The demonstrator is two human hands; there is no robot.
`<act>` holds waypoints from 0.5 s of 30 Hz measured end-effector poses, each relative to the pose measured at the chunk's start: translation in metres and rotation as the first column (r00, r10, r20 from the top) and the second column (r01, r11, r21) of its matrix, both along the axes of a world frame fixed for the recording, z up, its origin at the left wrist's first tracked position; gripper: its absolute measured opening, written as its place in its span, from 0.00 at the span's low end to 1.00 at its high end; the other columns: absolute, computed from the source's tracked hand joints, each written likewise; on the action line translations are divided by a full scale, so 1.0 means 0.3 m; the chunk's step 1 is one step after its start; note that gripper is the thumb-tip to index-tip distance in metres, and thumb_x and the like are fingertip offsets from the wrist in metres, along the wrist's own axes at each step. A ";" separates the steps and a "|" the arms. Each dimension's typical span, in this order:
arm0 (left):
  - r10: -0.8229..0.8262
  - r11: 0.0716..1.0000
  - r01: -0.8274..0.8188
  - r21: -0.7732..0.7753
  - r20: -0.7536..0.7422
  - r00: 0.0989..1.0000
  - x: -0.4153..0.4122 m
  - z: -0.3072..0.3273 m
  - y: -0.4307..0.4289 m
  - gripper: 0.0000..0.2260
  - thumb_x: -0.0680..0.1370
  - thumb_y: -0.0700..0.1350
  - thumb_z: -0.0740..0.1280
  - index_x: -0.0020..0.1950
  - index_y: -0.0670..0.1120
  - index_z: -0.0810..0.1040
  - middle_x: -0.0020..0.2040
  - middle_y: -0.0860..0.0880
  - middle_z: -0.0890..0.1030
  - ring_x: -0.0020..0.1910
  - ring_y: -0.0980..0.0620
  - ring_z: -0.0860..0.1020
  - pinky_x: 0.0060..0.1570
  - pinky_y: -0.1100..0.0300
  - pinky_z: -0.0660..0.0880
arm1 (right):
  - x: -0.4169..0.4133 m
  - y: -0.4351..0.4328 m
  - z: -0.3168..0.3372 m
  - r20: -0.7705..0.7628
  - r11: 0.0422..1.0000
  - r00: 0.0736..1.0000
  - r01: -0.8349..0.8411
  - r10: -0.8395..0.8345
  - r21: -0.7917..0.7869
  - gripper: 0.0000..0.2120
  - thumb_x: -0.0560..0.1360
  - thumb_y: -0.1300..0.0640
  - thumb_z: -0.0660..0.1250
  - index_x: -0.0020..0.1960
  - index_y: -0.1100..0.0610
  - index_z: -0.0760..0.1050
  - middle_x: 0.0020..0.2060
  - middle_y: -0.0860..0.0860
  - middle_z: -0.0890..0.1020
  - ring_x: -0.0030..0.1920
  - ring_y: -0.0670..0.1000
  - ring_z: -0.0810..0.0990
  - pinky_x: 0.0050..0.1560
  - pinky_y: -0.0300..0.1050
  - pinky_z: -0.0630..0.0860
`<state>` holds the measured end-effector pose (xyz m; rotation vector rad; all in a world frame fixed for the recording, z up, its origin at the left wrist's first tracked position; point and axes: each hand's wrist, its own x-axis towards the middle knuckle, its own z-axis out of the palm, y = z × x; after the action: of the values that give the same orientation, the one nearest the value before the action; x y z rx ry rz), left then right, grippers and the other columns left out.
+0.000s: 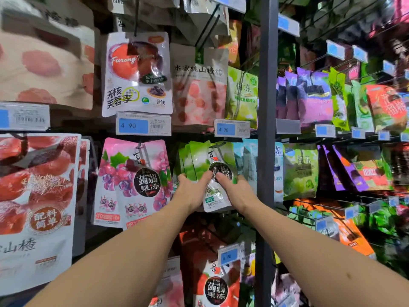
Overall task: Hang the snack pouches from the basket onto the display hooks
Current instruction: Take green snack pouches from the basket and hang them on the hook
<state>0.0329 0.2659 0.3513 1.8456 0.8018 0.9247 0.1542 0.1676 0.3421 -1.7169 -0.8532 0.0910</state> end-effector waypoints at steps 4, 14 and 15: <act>0.059 0.996 -0.058 0.061 -0.007 0.998 0.009 -0.001 -0.020 0.43 0.78 0.67 0.63 0.81 0.42 0.51 0.75 0.37 0.68 0.73 0.36 0.68 0.69 0.45 0.66 | 0.001 -0.004 0.008 0.042 0.999 0.999 0.028 -0.027 -0.019 0.50 0.73 0.28 0.66 0.80 0.62 0.57 0.72 0.58 0.73 0.69 0.59 0.74 0.66 0.51 0.71; 0.169 0.982 -0.172 0.073 0.041 0.985 0.036 -0.008 -0.005 0.39 0.79 0.65 0.63 0.78 0.41 0.52 0.72 0.36 0.71 0.69 0.35 0.72 0.64 0.47 0.68 | 0.000 0.012 -0.017 0.014 0.996 1.000 -0.026 0.027 -0.083 0.45 0.78 0.38 0.68 0.83 0.57 0.50 0.77 0.55 0.67 0.74 0.57 0.69 0.64 0.44 0.66; 0.182 0.978 -0.186 0.094 0.045 0.982 0.037 -0.014 -0.002 0.39 0.79 0.64 0.64 0.78 0.41 0.52 0.72 0.37 0.71 0.69 0.35 0.72 0.64 0.46 0.69 | 0.000 0.016 -0.026 0.036 0.996 0.999 -0.010 0.013 -0.088 0.43 0.77 0.37 0.68 0.82 0.56 0.53 0.77 0.55 0.68 0.74 0.57 0.69 0.65 0.45 0.67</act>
<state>0.0440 0.2652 0.3471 1.8556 0.9311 1.1296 0.1541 0.1725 0.3345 -1.8011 -0.8977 0.1068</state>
